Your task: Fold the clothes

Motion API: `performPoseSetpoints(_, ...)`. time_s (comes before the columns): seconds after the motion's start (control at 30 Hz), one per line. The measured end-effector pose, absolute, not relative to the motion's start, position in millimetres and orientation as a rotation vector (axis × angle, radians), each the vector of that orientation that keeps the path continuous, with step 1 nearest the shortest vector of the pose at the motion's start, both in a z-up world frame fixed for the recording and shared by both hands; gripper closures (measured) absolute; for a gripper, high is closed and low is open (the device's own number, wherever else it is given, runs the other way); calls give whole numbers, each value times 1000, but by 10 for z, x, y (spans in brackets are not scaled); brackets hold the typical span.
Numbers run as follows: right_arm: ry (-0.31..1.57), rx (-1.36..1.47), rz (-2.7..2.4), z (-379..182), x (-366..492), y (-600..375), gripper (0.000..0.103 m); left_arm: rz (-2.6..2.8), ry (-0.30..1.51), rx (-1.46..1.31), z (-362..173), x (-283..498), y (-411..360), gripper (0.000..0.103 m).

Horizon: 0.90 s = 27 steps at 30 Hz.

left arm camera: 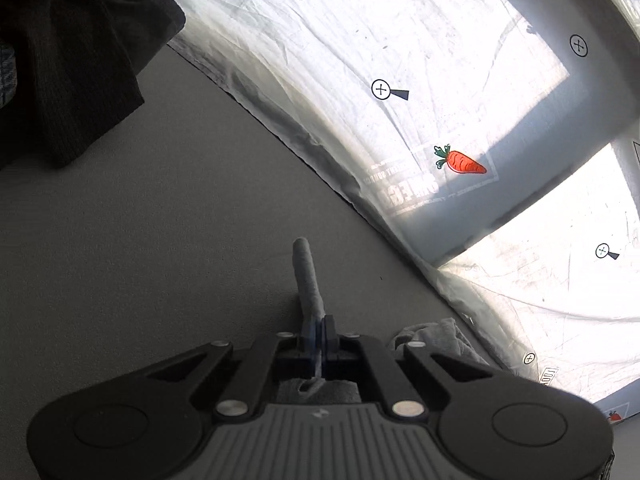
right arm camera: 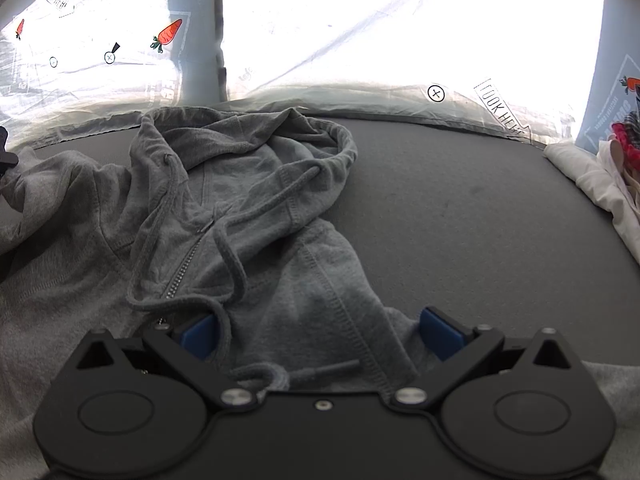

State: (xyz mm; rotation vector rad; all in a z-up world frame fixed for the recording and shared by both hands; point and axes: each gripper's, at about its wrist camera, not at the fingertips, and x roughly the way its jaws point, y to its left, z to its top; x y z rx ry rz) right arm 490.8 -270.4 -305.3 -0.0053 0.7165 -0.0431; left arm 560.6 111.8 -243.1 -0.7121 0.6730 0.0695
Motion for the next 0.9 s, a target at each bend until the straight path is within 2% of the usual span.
performPoseSetpoints(0.27,713,-3,-39,-3049,4895,-2715,0,320,430,-496,-1214,4412,1315,102)
performPoseSetpoints(0.43,713,-2,-37,-3047,4894,-2717,0,475,430,-333,-868,3893,1273,102)
performPoseSetpoints(0.7,713,-3,-34,-3047,4894,-2718,0,602,578,-306,-1241,3630,1397,101)
performPoseSetpoints(0.9,712,-8,-34,-3049,4894,-2715,0,476,646,-343,-1581,3924,1384,101)
